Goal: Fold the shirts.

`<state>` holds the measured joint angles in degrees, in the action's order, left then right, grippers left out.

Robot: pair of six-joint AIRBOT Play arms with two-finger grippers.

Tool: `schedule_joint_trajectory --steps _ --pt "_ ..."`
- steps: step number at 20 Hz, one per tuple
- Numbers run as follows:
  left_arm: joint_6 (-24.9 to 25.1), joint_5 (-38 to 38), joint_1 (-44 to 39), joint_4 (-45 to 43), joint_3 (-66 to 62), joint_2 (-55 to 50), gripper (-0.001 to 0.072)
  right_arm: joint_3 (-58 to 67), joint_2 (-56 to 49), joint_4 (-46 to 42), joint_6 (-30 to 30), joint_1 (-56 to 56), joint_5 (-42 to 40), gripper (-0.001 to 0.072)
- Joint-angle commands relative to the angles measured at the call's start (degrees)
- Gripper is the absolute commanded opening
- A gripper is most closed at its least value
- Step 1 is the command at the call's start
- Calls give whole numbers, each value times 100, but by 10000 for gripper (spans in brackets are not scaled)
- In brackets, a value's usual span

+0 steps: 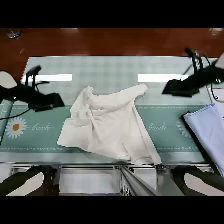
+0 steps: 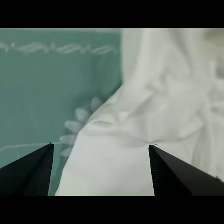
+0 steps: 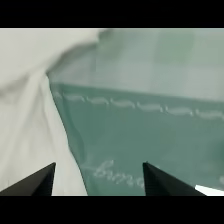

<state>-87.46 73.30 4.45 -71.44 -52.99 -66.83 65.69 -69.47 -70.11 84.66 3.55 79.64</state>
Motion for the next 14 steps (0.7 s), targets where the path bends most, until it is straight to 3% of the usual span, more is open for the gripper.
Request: schedule_joint_trajectory --steps 1,4,7,14 --pt "37 262 597 -57 935 -28 699 -1856 1121 -55 -87 313 127 614" --pt "481 -240 562 688 1453 -81 699 -2966 1663 656 -129 313 -9 614" --pt "957 -234 363 1375 1657 -378 700 -3388 1742 758 -160 313 -35 614" --pt "1049 -949 -1123 1904 1694 -887 699 -3427 1742 745 -114 313 -59 614"
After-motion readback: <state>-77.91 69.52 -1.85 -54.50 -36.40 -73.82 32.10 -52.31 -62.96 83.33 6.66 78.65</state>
